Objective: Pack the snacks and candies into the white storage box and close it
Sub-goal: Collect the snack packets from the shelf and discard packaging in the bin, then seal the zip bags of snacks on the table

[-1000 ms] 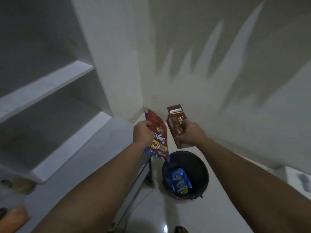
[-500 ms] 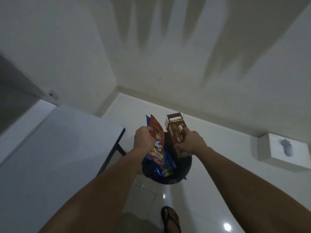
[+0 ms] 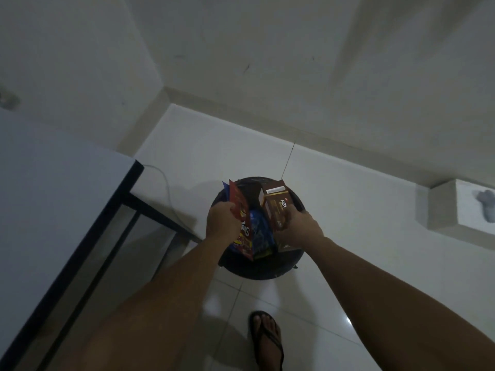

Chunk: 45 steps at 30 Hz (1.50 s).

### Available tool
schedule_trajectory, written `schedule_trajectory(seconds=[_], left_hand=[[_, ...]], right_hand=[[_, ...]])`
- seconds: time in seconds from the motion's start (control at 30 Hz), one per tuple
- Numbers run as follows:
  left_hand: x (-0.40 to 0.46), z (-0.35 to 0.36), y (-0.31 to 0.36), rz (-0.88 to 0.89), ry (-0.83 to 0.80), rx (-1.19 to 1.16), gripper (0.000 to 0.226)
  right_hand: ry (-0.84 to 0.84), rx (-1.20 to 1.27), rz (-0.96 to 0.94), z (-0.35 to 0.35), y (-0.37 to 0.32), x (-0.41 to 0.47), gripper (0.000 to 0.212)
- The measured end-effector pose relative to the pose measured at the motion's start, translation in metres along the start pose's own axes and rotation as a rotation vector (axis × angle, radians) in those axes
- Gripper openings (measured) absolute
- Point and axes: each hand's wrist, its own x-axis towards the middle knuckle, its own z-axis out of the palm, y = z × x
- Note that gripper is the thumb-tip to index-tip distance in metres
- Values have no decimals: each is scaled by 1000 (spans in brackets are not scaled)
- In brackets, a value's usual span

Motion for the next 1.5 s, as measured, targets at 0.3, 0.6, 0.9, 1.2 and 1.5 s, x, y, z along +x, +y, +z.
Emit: schedule_trajectory(seconds=[0.3,0.6,0.9,1.2,1.5], left_hand=[[29,43,-33,-61,-97,-28,40],[25,17,-31,-23,-161,46,26],[-18,-96,36,13,-171,13,46],[-95,-243,93,99,-196,44,58],[-194,-397,65,77,-33,-1,54]], right_hand=[[-32,49,-9,39,11,40,87],[32,34,3,14,0,19,67],[104,0,-114,-90,-72,-60,65],[146,-42,-288,-186,-174,-178,67],[122,-161,-480,-222,-303,-299,64]])
